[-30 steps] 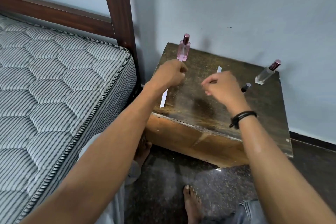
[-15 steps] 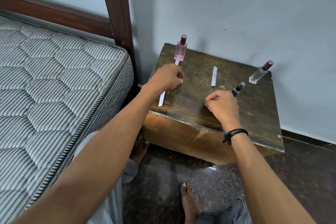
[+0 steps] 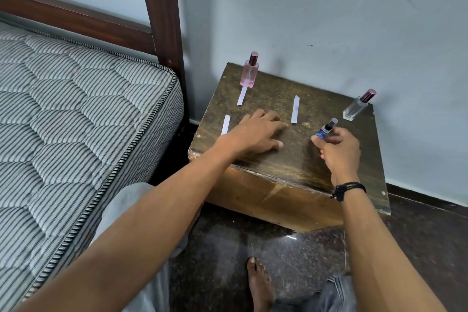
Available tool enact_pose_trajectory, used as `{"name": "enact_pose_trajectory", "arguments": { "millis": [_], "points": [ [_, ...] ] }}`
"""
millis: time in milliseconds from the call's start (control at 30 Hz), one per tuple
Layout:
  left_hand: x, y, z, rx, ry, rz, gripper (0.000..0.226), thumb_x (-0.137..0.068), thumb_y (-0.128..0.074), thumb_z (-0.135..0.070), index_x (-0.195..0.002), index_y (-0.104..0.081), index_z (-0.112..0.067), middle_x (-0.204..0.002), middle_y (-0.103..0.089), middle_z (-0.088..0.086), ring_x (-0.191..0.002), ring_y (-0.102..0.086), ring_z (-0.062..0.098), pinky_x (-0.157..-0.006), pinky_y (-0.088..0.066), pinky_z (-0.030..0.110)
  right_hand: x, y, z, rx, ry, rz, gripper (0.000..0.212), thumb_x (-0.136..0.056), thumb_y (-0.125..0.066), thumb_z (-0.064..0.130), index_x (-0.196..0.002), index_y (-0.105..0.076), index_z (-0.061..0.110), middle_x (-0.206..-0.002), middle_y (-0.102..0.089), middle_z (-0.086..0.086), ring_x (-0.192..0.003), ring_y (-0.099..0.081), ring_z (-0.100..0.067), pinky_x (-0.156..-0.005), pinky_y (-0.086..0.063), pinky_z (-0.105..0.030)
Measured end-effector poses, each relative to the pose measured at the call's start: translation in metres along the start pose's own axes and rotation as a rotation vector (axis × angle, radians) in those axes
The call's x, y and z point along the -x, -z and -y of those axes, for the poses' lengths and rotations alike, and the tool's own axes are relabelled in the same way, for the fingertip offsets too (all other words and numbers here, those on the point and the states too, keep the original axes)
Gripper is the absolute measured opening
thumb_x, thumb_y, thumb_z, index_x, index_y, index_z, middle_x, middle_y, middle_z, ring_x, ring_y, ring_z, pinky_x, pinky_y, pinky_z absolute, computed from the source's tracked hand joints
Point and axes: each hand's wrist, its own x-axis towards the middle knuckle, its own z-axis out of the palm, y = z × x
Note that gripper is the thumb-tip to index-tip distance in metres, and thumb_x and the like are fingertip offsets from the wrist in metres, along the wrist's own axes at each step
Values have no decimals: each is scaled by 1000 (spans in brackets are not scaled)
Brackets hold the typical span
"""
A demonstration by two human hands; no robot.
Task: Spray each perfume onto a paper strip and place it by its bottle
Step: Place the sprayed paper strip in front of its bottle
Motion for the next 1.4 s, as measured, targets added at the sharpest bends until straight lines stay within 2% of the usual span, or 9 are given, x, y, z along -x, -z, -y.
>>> {"name": "enact_pose_trajectory", "arguments": {
  "millis": [67, 133, 267, 367, 533, 733, 900, 1133, 1400],
  "points": [
    [-1, -4, -2, -46, -8, 15, 65, -94, -54, -54, -152, -36, -31, -153, -34, -4, -138, -29, 27, -108, -29, 52, -3, -1, -2, 2, 30, 4, 19, -86, -84, 30, -101, -72, 30, -93, -73, 9, -84, -73, -21, -83, -61, -52],
    [-1, -6, -2, -76, -14, 21, 68, -94, -52, -57, -154, -33, -31, -154, -33, -5, -138, -27, 27, -109, -27, 52, -9, -2, -4, -12, 55, 14, 14, -88, -82, 26, -89, -70, 33, -90, -73, 10, -79, -72, -17, -76, -64, -44],
    [-3, -6, -3, -85, -13, 14, 67, -95, -50, -59, -154, -32, -31, -154, -33, -4, -139, -26, 27, -109, -27, 51, -23, -3, -2, -68, 113, 62, 16, -91, -79, 17, -101, -71, 26, -100, -70, 7, -92, -72, -18, -64, -58, -21],
    [-4, -6, -3, -102, -19, 11, 65, -95, -50, -58, -152, -35, -31, -154, -33, -3, -139, -26, 28, -109, -27, 51, -41, -5, 5, -33, 176, 121, 16, -94, -74, 14, -108, -69, 19, -108, -69, -1, -97, -71, -20, -73, -60, -26],
    [-7, -6, -4, -112, -13, 4, 64, -95, -51, -58, -150, -38, -30, -153, -34, -1, -138, -27, 28, -109, -28, 53, -77, -14, 30, 111, 295, 237, 14, -97, -72, 16, -110, -70, 19, -109, -72, -4, -89, -71, -18, -92, -60, -50],
    [-15, -10, -12, -112, 53, -7, 74, -93, -47, -66, -155, -27, -30, -152, -33, 2, -137, -28, 32, -109, -29, 57, -113, -37, 52, 120, 322, 257, 10, -91, -76, 15, -100, -73, 19, -96, -75, -7, -94, -74, -32, -93, -58, -55],
    [-18, -13, -17, -155, 99, -1, 81, -90, -39, -74, -157, -19, -33, -152, -29, 5, -136, -27, 34, -108, -28, 58, -129, -50, 53, 223, 366, 267, 15, -89, -78, 24, -103, -76, 20, -99, -77, -6, -96, -72, -28, -93, -57, -53],
    [-17, -20, -31, -208, 141, -46, 73, -94, -32, -72, -155, -25, -32, -146, -31, 6, -132, -27, 33, -103, -29, 56, -134, -53, 52, 318, 413, 266, 17, -88, -79, 25, -103, -77, 17, -93, -73, -5, -95, -69, -29, -82, -51, -37],
    [-17, -19, -30, -194, 146, -54, 71, -94, -33, -72, -153, -30, -33, -146, -32, 4, -131, -27, 31, -102, -29, 55, -130, -53, 55, 340, 450, 265, 19, -88, -78, 24, -104, -77, 13, -96, -74, -8, -95, -68, -29, -84, -53, -40]
  ]
}}
